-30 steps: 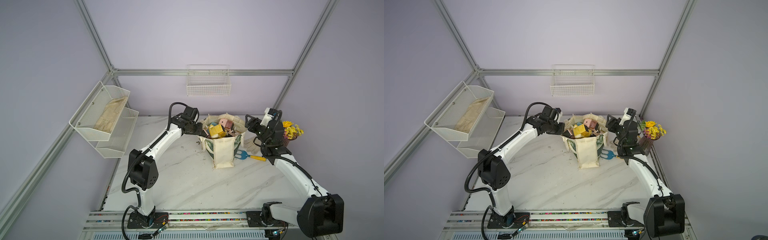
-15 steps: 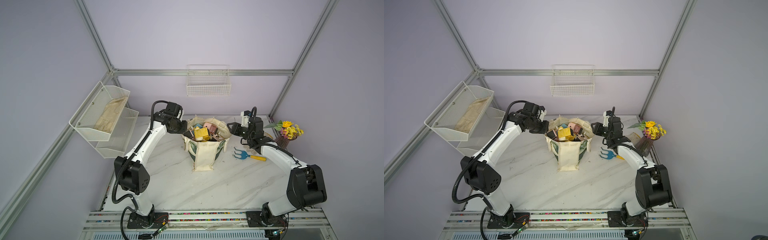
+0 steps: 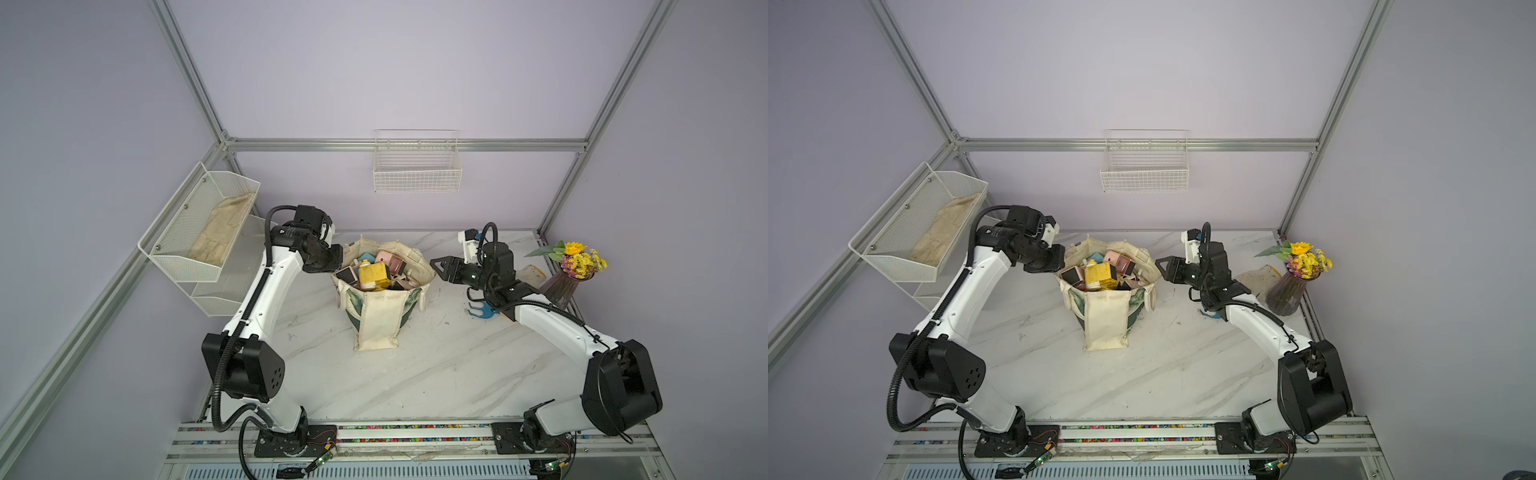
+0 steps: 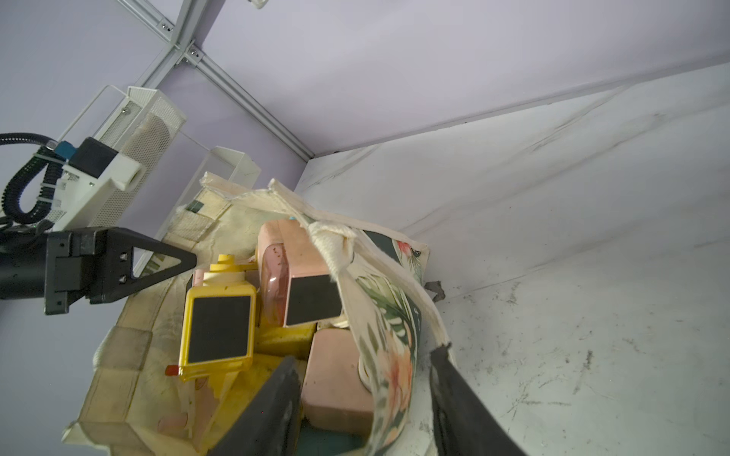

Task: Take out the pencil sharpeners from the tote bags
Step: Move the canvas bag to the center of the board, then adjust the canvas bag at the center of the board.

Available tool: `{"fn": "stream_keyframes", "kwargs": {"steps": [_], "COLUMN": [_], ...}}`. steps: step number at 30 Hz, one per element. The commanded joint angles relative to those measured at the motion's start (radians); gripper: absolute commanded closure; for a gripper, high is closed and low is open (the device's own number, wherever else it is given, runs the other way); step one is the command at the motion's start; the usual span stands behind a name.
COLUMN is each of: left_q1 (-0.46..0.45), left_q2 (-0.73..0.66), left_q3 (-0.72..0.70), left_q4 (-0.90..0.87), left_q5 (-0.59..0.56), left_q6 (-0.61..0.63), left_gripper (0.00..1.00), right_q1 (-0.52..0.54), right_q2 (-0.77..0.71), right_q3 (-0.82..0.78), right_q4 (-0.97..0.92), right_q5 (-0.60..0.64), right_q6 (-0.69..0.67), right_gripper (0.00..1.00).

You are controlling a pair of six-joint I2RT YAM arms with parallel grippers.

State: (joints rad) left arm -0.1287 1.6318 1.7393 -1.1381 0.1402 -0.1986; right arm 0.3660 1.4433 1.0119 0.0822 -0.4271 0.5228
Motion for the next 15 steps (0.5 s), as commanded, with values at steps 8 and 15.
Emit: {"fn": "stream_keyframes", "kwargs": {"steps": [8, 15], "left_q1": [0.032, 0.044], "left_q2": [-0.099, -0.083], "left_q3": [-0.036, -0.049], "left_q4": [0.077, 0.087], "left_q5": [0.027, 0.009], "left_q6": [0.03, 0.026], "left_gripper": [1.0, 1.0], "right_q1": [0.118, 0.132], "right_q2": [0.108, 0.145], "right_q3": [0.028, 0.053], "right_q4": [0.015, 0.005], "right_q5": [0.027, 0.06], "right_q6": [0.008, 0.0], "right_gripper": [0.46, 0.64]}}
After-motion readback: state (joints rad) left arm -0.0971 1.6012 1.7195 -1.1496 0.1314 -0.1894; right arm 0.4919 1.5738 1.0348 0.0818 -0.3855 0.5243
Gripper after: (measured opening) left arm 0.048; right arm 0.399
